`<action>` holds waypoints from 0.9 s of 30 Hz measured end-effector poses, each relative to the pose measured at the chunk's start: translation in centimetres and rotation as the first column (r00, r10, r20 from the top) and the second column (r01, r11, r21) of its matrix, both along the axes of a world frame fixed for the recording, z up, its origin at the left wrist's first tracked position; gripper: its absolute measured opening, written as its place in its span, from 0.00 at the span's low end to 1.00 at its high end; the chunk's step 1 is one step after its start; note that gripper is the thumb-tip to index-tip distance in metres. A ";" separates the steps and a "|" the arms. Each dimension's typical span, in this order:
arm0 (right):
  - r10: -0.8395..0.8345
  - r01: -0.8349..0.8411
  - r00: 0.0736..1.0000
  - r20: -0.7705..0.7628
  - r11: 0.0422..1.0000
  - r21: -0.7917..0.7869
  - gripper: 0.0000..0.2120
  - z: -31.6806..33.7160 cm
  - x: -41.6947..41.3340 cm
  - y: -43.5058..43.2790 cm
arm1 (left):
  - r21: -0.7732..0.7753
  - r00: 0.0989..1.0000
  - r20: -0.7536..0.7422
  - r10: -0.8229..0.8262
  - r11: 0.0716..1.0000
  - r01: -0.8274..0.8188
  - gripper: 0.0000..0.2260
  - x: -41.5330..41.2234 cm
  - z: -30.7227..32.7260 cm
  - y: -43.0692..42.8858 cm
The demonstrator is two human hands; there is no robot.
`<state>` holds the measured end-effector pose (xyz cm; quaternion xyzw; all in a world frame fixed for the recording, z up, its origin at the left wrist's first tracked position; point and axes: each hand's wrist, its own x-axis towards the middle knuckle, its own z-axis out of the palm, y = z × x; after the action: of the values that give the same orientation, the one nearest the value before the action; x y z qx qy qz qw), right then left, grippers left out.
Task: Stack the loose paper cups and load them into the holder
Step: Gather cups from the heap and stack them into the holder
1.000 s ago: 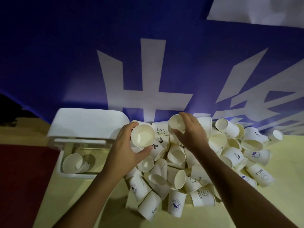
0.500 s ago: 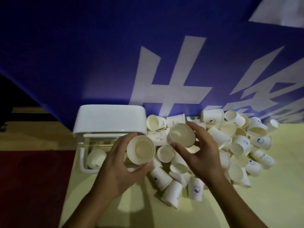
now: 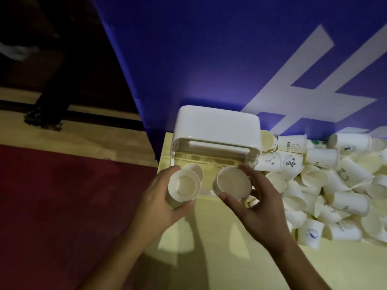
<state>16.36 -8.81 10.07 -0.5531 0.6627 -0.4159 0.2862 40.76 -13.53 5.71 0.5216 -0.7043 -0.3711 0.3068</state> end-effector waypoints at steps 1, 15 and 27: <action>-0.008 0.008 1.000 -0.001 1.000 0.009 0.34 -0.4 0.2 -0.1 | 0.005 1.000 0.002 0.008 1.000 -0.008 0.34 0.1 -0.6 -0.5; -0.111 0.109 0.993 0.048 0.993 0.051 0.30 -2.8 0.0 -0.6 | 0.130 0.979 0.198 -0.044 0.991 0.018 0.34 -3.7 -7.5 -5.8; -0.032 0.032 0.999 -0.018 0.999 -0.004 0.32 -5.8 2.7 -4.1 | 0.231 0.979 0.186 -0.088 0.972 0.043 0.37 -3.1 -9.0 -5.5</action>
<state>19.10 -12.86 4.28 -0.5468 0.6732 -0.4167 0.2723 37.64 -19.02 -3.25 0.5633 -0.7010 -0.4059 0.1628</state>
